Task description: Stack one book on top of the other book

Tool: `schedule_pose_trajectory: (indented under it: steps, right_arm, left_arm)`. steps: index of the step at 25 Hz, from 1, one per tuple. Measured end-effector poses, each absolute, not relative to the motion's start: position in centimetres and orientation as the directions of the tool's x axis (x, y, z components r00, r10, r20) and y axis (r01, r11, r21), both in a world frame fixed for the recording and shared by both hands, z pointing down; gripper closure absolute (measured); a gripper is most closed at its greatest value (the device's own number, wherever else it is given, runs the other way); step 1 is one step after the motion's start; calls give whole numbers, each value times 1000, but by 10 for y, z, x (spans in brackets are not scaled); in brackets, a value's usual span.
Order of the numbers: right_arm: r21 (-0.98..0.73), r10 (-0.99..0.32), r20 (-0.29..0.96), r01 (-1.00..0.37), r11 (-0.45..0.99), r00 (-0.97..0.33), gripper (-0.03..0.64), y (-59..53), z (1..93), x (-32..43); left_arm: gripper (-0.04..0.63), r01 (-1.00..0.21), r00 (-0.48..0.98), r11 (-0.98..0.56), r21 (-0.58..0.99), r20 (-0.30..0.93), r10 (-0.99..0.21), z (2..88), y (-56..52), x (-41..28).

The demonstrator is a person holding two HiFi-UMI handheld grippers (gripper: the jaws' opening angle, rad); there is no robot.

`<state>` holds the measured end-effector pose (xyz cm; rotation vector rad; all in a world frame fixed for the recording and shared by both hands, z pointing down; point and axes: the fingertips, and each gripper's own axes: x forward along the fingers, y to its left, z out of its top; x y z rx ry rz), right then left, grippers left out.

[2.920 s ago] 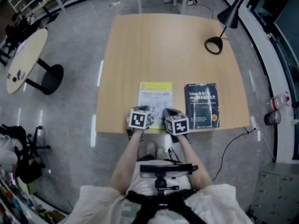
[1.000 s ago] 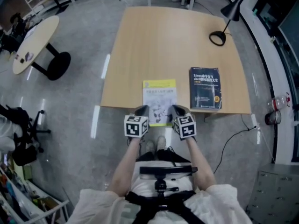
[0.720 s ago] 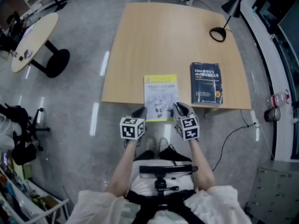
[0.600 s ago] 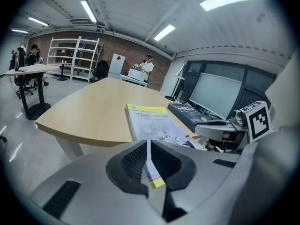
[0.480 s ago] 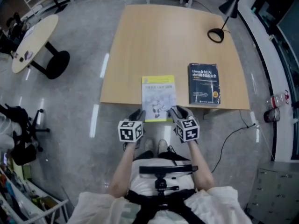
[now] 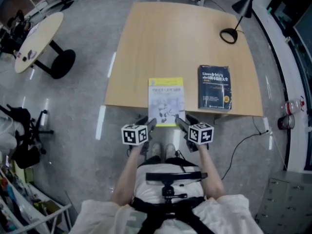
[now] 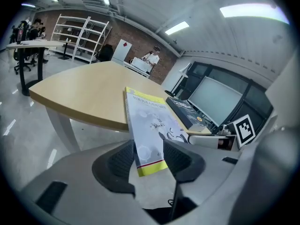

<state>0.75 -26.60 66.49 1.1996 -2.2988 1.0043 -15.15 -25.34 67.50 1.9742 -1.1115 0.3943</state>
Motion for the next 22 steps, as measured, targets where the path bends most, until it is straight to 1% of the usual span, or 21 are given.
schedule_pose_trajectory:
  steps: [4, 8, 15, 19, 22]
  right_arm:
    - [-436, -525, 613, -807, 398, -590, 371, -266, 673, 5]
    - [-474, -490, 615, -786, 397, -618, 371, -268, 677, 3]
    - [-510, -437, 622, -759, 404, -650, 371, -269, 684, -7]
    - [-535, -424, 618, -749, 391, -662, 371, -268, 686, -9]
    - [-553, -416, 610, -738, 386, -675, 371, -270, 687, -9]
  left_arm:
    - [416, -818, 569, -272, 508, 636, -522, 687, -252, -149]
    - [416, -797, 596, -273, 538, 630, -499, 691, -254, -147]
    - [416, -732, 672, -282, 621, 588, -450, 701, -253, -143]
    - [416, -675, 723, -270, 687, 540, -431, 702, -253, -140]
    - [416, -656, 739, -269, 705, 529, -418, 704, -254, -139]
